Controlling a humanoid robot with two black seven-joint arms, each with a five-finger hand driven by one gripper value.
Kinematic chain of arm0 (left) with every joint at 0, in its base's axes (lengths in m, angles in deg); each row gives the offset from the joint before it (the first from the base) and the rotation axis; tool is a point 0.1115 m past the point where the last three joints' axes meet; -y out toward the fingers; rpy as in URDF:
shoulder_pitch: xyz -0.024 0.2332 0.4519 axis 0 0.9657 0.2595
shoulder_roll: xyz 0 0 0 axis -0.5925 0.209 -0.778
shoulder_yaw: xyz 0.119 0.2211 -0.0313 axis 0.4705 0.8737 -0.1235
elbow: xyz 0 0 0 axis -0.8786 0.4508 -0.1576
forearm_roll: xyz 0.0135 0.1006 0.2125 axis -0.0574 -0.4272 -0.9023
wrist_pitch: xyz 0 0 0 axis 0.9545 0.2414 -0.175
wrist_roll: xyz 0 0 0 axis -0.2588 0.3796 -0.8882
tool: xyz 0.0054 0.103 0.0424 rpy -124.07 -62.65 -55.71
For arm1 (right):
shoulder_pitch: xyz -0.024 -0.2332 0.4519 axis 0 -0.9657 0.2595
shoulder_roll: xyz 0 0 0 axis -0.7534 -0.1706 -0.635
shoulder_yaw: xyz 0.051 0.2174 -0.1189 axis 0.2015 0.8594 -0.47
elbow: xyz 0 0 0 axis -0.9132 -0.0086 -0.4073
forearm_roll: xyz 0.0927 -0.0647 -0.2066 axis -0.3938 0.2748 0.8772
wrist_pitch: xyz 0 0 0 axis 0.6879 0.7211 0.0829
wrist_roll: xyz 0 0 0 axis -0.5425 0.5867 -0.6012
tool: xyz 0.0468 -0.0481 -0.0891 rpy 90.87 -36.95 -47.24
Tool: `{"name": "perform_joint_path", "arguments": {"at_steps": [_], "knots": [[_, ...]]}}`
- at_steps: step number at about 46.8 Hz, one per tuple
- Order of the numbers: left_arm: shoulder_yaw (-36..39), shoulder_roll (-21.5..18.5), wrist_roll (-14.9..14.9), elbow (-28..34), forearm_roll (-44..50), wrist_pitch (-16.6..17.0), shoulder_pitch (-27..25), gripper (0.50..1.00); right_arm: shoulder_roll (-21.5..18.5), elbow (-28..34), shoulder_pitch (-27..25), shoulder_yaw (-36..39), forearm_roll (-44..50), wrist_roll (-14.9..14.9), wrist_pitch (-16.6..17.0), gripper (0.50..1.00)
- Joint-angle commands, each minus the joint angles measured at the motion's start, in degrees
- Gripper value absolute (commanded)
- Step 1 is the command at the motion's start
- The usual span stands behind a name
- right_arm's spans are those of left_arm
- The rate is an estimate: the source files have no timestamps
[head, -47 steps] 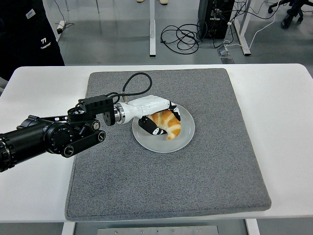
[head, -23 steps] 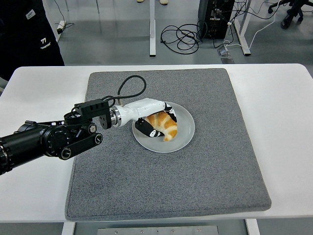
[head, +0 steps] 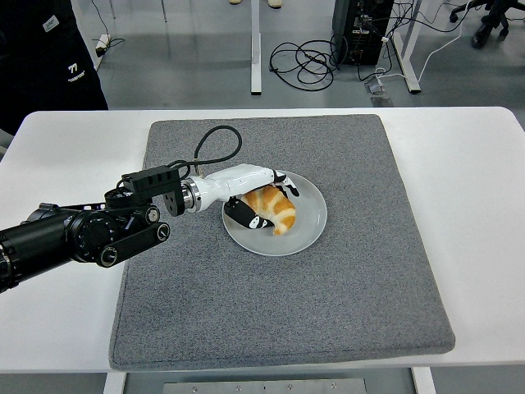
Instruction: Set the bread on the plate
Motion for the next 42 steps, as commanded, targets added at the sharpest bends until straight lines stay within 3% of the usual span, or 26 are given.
{"name": "perform_joint_path", "arguments": {"at_steps": [1,15,31,42], "knots": [[0.00,-0.50,-0.02,0.00,0.63,-0.04,-0.13,0.711,0.00,0.00,-0.01,0.00,0.00,0.00,-0.01,1.000],[-0.09,-1.21,0.07,0.00,1.16,-0.22,0.05,0.780,0.00,0.00,0.08,0.00,0.00,0.00,-0.01,1.000],[0.00,-0.94,0.07,0.00,6.70,-0.31,0.05,0.916,0.00,0.00,0.08,0.00,0.00,0.00,-0.01,1.000],[-0.71,-1.21,0.07,0.00,6.87,-0.13,-0.13,0.942,0.00,0.00,0.08,0.00,0.00,0.00,-0.01,1.000]]}}
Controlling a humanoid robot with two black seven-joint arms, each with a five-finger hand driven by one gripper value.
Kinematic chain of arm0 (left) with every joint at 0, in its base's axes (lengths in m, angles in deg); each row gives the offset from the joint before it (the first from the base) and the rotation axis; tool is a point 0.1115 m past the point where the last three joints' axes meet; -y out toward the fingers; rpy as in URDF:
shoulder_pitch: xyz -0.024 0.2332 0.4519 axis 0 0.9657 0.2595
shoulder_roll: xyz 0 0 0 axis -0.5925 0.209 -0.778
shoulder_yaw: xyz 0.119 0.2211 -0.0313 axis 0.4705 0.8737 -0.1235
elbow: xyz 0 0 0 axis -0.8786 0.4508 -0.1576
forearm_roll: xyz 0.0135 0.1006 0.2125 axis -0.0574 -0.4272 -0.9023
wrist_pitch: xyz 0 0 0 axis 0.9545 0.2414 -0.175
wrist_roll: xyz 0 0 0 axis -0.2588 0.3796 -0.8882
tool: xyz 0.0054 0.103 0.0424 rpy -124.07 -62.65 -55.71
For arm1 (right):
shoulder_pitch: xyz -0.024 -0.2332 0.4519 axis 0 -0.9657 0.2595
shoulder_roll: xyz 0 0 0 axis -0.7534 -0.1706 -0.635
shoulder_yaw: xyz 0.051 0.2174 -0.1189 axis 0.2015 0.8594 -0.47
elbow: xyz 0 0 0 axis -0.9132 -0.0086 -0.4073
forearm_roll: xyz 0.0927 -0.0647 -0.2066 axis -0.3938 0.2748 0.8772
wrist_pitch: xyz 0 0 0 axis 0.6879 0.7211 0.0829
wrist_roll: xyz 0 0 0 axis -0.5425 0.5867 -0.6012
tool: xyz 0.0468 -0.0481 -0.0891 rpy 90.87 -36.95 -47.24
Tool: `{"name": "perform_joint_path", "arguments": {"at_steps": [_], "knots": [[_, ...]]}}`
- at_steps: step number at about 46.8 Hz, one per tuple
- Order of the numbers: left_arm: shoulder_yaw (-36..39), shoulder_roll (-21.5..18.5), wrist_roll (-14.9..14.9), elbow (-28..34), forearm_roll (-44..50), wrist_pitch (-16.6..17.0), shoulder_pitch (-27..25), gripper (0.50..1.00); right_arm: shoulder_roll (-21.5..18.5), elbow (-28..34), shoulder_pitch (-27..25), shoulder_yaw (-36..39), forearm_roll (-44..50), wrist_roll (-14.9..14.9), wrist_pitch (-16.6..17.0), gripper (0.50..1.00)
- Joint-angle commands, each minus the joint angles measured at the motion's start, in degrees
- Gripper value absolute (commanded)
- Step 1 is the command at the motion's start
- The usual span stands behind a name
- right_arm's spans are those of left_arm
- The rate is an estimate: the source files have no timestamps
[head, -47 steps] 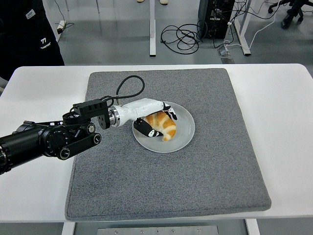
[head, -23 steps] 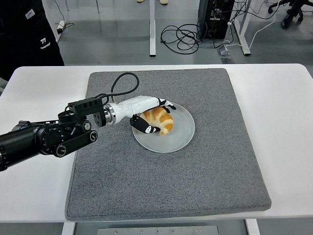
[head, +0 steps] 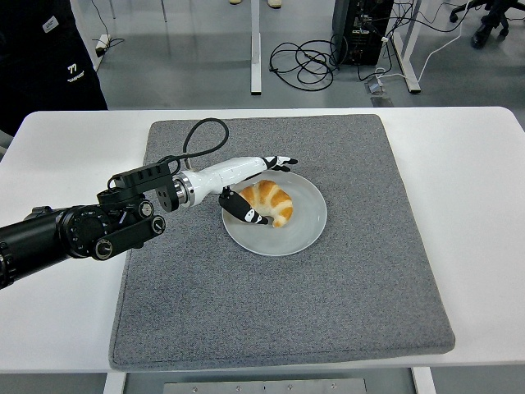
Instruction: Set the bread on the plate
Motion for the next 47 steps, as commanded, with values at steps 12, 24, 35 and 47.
{"name": "perform_joint_path", "arguments": {"at_steps": [12,24,35,47], "knots": [[-0.93,-2.48,0.00,0.00,10.46,0.08,-1.47,0.949,0.00,0.00,0.00,-0.02,0.00,0.00,0.00,1.000],[-3.21,-3.80,0.00,0.00,22.41,0.07,-1.65,0.949,0.00,-0.09,0.00,-0.02,0.00,0.00,0.00,1.000],[-5.06,-5.29,0.00,-0.09,31.46,-0.63,-1.21,0.951,0.00,-0.09,0.00,-0.11,0.00,0.00,0.00,1.000],[-12.79,-7.14,-0.18,-2.89,45.79,-13.27,-0.24,0.951,0.00,-0.09,0.00,-0.11,0.00,0.00,0.09,1.000]]}}
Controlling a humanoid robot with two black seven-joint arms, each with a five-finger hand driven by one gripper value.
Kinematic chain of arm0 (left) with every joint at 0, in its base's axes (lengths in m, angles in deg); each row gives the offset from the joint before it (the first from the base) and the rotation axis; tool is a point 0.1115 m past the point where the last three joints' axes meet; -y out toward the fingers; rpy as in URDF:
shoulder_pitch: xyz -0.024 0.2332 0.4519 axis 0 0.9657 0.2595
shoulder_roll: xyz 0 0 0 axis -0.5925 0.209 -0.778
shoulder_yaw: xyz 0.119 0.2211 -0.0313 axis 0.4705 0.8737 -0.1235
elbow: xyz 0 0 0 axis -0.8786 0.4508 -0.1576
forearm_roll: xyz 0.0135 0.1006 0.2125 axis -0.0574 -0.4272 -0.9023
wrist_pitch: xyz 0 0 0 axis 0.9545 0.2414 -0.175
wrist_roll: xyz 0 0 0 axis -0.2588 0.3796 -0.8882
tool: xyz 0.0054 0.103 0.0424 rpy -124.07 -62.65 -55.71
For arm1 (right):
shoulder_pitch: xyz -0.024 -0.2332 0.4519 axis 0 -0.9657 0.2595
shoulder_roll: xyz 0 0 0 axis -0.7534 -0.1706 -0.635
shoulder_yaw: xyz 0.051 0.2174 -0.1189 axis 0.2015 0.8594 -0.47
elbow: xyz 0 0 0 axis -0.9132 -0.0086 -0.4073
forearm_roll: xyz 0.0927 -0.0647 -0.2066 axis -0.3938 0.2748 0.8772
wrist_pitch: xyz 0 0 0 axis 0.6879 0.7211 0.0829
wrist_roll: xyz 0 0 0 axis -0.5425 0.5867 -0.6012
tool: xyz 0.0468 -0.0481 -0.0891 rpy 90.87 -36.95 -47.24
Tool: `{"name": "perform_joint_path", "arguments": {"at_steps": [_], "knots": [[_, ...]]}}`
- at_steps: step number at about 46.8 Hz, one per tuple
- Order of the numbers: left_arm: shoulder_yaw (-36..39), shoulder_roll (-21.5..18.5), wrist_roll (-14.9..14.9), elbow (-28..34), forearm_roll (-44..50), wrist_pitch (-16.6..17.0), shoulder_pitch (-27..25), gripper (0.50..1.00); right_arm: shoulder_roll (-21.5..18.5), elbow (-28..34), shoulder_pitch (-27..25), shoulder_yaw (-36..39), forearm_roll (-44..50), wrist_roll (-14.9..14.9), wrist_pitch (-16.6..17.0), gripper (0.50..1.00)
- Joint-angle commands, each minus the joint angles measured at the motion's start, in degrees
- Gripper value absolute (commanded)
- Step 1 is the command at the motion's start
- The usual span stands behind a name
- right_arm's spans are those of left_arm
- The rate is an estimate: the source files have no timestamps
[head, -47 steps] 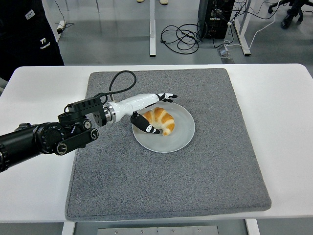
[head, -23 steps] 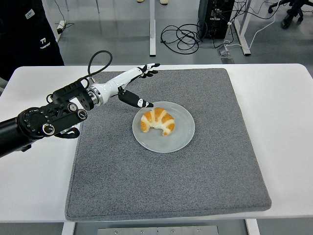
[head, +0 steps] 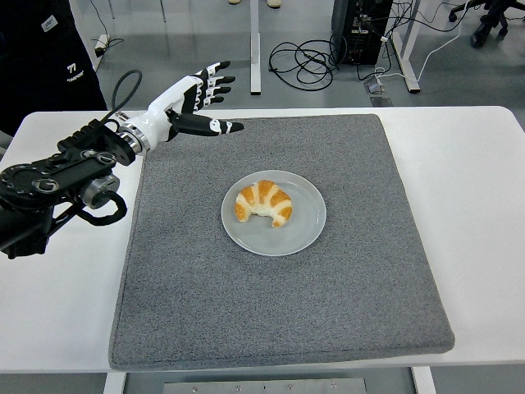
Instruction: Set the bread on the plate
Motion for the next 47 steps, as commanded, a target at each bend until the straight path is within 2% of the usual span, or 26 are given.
{"name": "perform_joint_path", "arguments": {"at_steps": [1,5,13,24,34,47], "knots": [[-2.20,-0.20,-0.03,-1.65,4.11,-4.67,0.60,0.949,0.00,0.00,-0.01,0.00,0.03,0.01,0.08,1.000],[-4.05,-0.20,-0.03,-4.37,6.31,-8.37,1.04,0.951,0.00,0.00,-0.01,0.09,0.03,0.01,0.08,1.000],[-8.97,-0.11,-0.20,-8.16,8.60,-13.73,2.89,0.949,0.00,0.00,-0.01,0.09,0.03,0.01,0.08,1.000],[-11.70,-0.20,-1.26,-10.00,10.27,-18.83,6.14,0.949,0.00,0.09,-0.01,0.09,0.03,0.01,0.08,1.000],[-13.19,-2.74,-1.26,-10.09,12.55,-26.47,8.07,0.951,0.00,0.09,-0.01,0.09,0.03,0.01,0.08,1.000],[-14.60,-3.10,-0.91,-10.18,12.47,-26.92,10.62,0.965,0.00,0.00,-0.01,0.09,0.03,0.01,0.08,1.000]]}}
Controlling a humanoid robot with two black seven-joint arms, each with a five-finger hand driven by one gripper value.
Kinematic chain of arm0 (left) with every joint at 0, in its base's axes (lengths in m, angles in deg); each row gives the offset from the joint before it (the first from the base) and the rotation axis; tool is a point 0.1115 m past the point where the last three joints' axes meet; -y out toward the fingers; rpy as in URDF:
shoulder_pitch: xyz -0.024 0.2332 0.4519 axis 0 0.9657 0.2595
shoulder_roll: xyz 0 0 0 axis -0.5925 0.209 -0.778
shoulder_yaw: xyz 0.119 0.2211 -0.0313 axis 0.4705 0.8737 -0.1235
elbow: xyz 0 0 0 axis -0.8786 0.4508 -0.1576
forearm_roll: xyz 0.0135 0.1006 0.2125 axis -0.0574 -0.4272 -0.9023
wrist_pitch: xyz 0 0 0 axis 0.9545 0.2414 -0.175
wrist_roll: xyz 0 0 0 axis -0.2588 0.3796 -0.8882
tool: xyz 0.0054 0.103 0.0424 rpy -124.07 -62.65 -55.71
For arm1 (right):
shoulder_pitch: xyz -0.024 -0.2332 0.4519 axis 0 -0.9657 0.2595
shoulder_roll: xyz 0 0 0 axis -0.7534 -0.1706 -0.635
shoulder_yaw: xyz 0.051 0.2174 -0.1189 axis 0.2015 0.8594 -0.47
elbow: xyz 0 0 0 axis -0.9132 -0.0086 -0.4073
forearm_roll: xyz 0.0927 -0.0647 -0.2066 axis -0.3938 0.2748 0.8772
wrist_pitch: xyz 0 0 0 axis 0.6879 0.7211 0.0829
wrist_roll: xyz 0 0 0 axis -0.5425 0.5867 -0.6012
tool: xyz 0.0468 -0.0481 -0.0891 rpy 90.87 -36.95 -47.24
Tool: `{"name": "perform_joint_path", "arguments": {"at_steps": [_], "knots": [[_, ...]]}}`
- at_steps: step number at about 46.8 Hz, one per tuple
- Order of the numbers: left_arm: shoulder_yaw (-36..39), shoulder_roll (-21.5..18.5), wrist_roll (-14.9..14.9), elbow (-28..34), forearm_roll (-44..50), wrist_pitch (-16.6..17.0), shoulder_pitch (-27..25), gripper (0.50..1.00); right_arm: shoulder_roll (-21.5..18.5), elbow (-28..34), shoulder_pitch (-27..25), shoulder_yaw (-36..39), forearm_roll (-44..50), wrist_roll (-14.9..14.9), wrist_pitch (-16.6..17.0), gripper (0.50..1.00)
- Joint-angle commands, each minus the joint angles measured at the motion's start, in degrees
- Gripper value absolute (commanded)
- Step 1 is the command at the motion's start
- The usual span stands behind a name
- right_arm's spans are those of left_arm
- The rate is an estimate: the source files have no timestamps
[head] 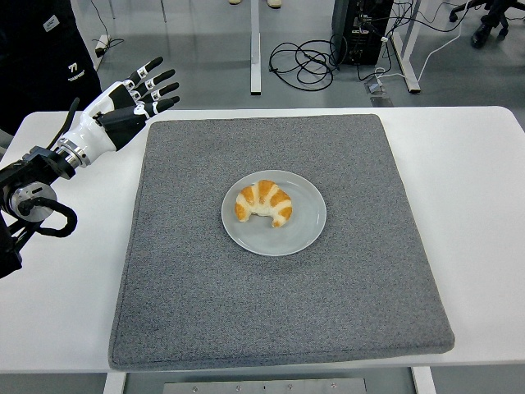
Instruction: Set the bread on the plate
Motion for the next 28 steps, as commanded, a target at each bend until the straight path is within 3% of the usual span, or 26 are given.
{"name": "perform_joint_path", "arguments": {"at_steps": [1,15,28], "knots": [[0.00,0.13,0.03,-0.01,-0.03,0.16,0.67,0.965,0.00,-0.05,0.00,0.09,0.00,0.00,0.00,1.000],[-7.02,1.45,0.82,-0.01,1.64,-0.10,3.75,0.965,0.00,0.04,0.00,0.00,0.00,0.00,0.00,1.000],[-5.98,2.42,0.55,-0.09,0.76,0.95,5.24,0.966,0.00,0.04,0.00,0.00,0.00,0.00,0.00,1.000]]}}
